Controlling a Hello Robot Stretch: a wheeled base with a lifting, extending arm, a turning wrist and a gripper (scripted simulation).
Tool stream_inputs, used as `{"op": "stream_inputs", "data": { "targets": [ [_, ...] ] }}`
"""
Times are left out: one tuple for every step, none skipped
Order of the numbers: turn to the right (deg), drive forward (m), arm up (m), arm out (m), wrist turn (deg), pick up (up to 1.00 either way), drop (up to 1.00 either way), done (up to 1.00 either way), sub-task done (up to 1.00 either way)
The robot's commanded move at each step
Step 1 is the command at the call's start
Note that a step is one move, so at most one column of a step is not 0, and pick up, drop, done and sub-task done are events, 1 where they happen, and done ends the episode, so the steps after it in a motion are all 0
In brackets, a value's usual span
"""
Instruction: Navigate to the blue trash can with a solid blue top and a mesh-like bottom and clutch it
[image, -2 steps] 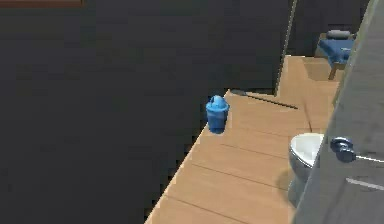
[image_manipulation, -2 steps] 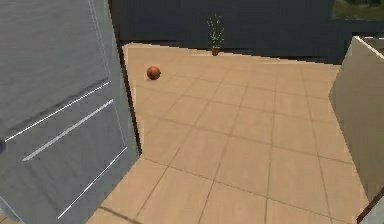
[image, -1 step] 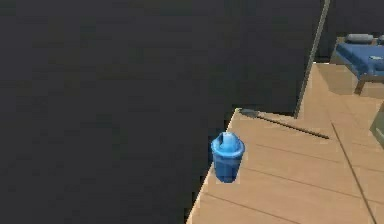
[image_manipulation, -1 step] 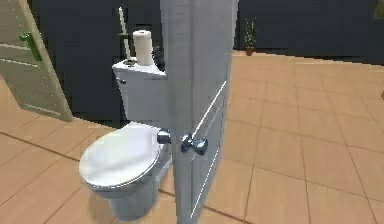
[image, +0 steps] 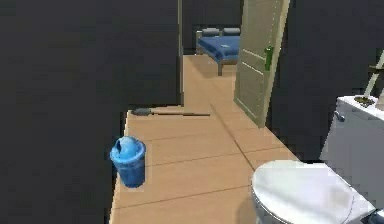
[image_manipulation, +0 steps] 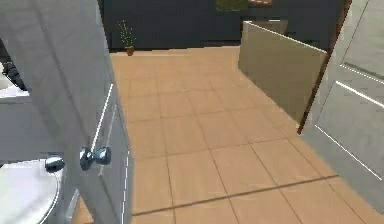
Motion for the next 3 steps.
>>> {"op": "stream_inputs", "data": {
  "targets": [
    [0.0,0.75,0.00,0.00,0.0,0.00,0.00,0.00,0.00],
    [-45.0,0.00,0.00,0.00,0.0,0.00,0.00,0.00,0.00],
    [-45.0,0.00,0.00,0.00,0.0,0.00,0.00,0.00,0.00]
  ]
}}
